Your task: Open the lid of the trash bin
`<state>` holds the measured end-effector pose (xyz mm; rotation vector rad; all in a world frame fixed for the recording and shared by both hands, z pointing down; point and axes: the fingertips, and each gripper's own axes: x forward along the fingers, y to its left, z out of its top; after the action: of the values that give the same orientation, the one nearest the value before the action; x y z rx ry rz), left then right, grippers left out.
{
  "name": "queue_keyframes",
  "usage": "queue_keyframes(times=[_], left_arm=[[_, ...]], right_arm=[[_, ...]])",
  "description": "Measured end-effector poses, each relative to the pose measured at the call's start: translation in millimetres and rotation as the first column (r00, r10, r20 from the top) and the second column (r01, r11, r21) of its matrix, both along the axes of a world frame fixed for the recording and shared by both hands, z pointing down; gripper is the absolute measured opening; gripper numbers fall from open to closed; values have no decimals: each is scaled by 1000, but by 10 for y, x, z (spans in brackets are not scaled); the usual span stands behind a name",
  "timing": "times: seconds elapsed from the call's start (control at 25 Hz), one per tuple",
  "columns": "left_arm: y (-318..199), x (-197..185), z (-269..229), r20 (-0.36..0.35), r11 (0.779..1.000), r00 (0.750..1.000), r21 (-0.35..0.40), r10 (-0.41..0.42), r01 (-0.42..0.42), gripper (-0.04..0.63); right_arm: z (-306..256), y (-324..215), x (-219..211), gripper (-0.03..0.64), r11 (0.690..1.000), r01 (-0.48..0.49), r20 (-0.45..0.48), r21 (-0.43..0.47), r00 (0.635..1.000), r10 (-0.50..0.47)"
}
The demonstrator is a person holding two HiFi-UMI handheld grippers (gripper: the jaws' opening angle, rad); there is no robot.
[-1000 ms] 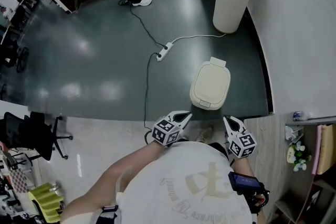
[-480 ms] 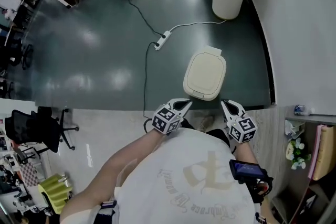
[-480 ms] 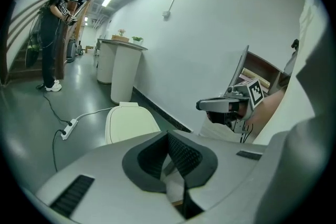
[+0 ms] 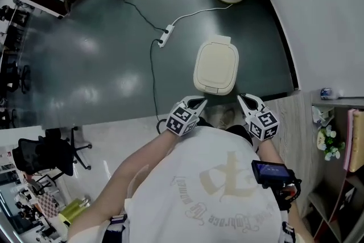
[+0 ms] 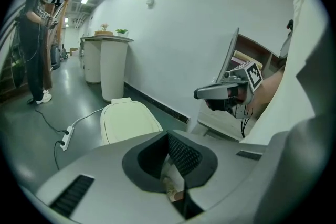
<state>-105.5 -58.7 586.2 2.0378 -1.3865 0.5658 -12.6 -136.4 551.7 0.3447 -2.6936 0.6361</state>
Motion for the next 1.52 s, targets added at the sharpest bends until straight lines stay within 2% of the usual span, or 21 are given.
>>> queue_keyframes(times=[0.32,0.6,0.76,1.0,1.28,1.52], left_arm=[[-12,70,186,41,988,988,-43,150,-148,12],[-71,90,368,70,971,971,-83,228,-222,12],[-92,-30,482,119,964,962,-128,247,-232,12],[-112,41,646,139,955,952,-163,272,-249,12],[-141,106,863,203,948,934,-191,292,-255,12],[-260,90,975,247,930,905,-218,346,-296,12]], right_arm=[[112,159,104,3,996,-86,-37,-37,996,85],[202,182,120,4,991,-122,-60,-48,991,119],[255,155,51,3,989,-133,-59,-58,990,130],[315,91,66,5,989,-137,-53,-64,990,133],[394,168,193,4,983,-158,-64,-88,986,153],[444,152,197,3,978,-182,-66,-104,982,176]])
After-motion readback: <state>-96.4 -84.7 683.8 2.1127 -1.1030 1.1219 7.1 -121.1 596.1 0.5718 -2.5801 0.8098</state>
